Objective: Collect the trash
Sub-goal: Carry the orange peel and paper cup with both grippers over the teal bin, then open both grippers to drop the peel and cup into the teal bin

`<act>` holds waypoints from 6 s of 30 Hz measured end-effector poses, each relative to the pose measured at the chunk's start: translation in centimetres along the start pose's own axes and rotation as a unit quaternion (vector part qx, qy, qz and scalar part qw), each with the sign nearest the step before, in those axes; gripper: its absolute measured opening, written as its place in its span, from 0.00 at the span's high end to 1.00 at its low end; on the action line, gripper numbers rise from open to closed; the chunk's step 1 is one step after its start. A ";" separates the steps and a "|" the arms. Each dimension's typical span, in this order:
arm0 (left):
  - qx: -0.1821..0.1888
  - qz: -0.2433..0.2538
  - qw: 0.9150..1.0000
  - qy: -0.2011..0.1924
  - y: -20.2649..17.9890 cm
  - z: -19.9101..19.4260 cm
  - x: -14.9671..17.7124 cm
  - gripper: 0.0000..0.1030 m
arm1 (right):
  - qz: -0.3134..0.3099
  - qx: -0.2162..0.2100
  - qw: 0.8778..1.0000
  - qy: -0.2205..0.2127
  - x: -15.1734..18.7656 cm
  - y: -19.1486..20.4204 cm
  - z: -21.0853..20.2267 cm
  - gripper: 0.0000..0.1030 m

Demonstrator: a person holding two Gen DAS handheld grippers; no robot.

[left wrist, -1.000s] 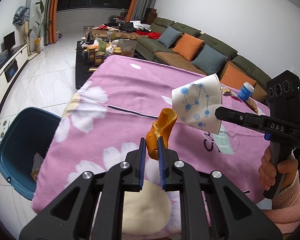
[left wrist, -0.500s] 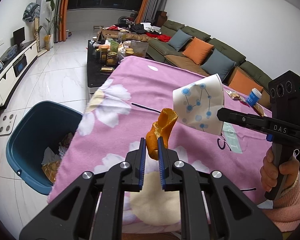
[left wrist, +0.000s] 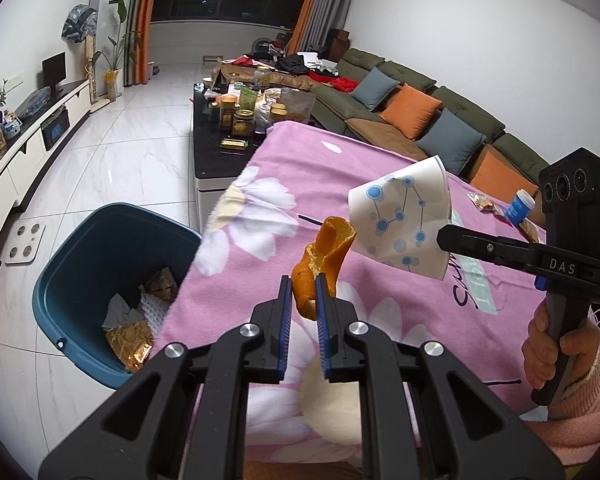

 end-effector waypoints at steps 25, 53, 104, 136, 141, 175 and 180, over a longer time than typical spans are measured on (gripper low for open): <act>-0.032 -0.033 0.999 -0.020 4.0 -1.7 -0.1 0.88 | -0.028 -0.023 0.999 0.022 -0.5 3.8 3.2 0.98; -0.064 -0.065 0.995 -0.034 7.2 -3.1 0.1 0.88 | -0.047 -0.038 0.997 0.048 -1.0 6.1 6.2 0.98; -0.093 -0.101 0.990 -0.026 9.9 -1.6 0.7 0.88 | -0.072 -0.037 0.992 0.095 -1.9 8.4 12.1 0.98; -0.106 -0.127 0.986 -0.015 11.6 -0.3 1.0 0.88 | -0.081 -0.030 0.988 0.125 -1.8 9.1 16.5 0.98; -0.106 -0.132 0.986 -0.013 11.9 0.1 1.0 0.88 | -0.081 -0.029 0.988 0.127 -1.7 9.2 16.9 0.98; -0.120 -0.168 0.978 0.021 14.5 4.2 1.7 0.88 | -0.085 -0.009 0.983 0.160 -0.9 9.4 21.0 0.98; -0.124 -0.171 0.977 0.026 14.9 5.0 1.6 0.88 | -0.086 -0.004 0.982 0.167 -0.8 9.6 21.9 0.98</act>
Point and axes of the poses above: each gripper's, at about its wrist camera, not at the fingertips, and z roughly the way its jaws point, y to its left, x to its underside, the point moved 4 cm from there along z, roughly the way its jaws point, and after that the axes turned 3 degrees about -z, right-handed, at the moved point
